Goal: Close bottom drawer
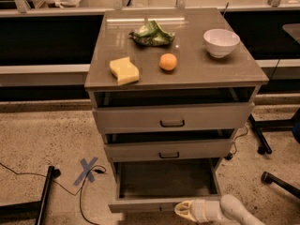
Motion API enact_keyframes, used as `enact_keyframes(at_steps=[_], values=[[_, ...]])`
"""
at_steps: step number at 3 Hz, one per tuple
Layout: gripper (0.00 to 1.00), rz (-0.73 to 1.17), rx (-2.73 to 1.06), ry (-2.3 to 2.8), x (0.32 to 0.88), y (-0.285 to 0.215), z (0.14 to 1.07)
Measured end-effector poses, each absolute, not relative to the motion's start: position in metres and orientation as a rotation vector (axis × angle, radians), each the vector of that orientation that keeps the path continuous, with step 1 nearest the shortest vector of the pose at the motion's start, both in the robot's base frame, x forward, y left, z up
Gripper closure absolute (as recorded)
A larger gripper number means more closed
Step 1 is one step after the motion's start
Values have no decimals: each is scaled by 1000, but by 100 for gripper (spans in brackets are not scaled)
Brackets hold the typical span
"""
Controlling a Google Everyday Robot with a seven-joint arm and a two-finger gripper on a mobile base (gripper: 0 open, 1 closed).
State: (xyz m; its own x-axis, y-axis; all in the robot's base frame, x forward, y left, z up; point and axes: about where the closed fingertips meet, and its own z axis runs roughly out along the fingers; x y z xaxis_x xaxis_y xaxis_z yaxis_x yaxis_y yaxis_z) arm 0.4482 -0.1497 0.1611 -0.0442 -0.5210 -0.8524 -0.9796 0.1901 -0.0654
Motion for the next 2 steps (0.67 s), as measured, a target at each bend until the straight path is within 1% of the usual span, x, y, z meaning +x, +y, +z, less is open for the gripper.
enact_keyframes(at_steps=[2], values=[[100, 756, -1438, 1628, 506, -139, 171]])
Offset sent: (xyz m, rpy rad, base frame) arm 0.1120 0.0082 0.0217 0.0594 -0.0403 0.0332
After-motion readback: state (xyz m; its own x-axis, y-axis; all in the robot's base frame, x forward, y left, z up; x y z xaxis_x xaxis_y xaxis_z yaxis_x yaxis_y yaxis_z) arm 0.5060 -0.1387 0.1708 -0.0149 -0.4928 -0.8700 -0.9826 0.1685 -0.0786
